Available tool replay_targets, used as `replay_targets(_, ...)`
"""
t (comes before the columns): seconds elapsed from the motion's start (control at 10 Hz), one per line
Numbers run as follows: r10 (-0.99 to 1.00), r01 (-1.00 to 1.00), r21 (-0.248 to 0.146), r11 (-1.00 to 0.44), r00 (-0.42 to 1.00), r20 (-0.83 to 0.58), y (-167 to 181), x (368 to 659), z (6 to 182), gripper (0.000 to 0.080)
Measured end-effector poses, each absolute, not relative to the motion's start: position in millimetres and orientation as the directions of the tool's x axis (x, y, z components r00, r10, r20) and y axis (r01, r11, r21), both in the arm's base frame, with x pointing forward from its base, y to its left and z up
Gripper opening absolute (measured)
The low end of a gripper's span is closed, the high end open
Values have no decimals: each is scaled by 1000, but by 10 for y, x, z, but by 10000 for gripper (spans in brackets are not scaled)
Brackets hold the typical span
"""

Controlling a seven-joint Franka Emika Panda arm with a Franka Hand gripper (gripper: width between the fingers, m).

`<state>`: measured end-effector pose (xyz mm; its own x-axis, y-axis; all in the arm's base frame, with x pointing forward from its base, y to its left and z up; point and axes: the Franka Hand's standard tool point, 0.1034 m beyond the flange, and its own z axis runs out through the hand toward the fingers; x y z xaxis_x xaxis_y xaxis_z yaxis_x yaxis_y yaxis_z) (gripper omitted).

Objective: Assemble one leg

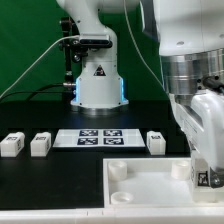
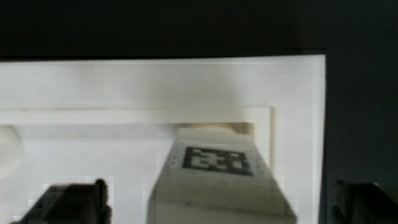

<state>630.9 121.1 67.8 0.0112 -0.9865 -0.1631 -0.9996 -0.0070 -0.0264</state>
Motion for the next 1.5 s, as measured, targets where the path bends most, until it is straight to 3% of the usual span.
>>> replay_targets(0.2, -973, -985, -55, -164, 171, -158, 1245, 6314, 711, 641)
replay_targets(0.4, -880, -890, -98, -444, 454, -136, 1274, 6301, 704, 648)
replay_targets(0.6, -786, -794, -120, -596, 607, -115, 1260, 6302, 699, 649)
replay_targets(0.9, -409, -410, -105, -906, 912, -29, 1164, 6337, 676, 649)
replay_targets(1.1, -280, -280, -97, -955, 960, -15, 1173, 6344, 691, 649)
replay_targets(1.2, -317, -317, -100, -943, 948, -20, 1178, 6344, 691, 649)
replay_targets(1.4, -316, -316, -100, -944, 949, -20, 1176, 6343, 690, 404)
replay_targets(1.5, -432, -433, -102, -896, 901, -35, 1184, 6341, 689, 404)
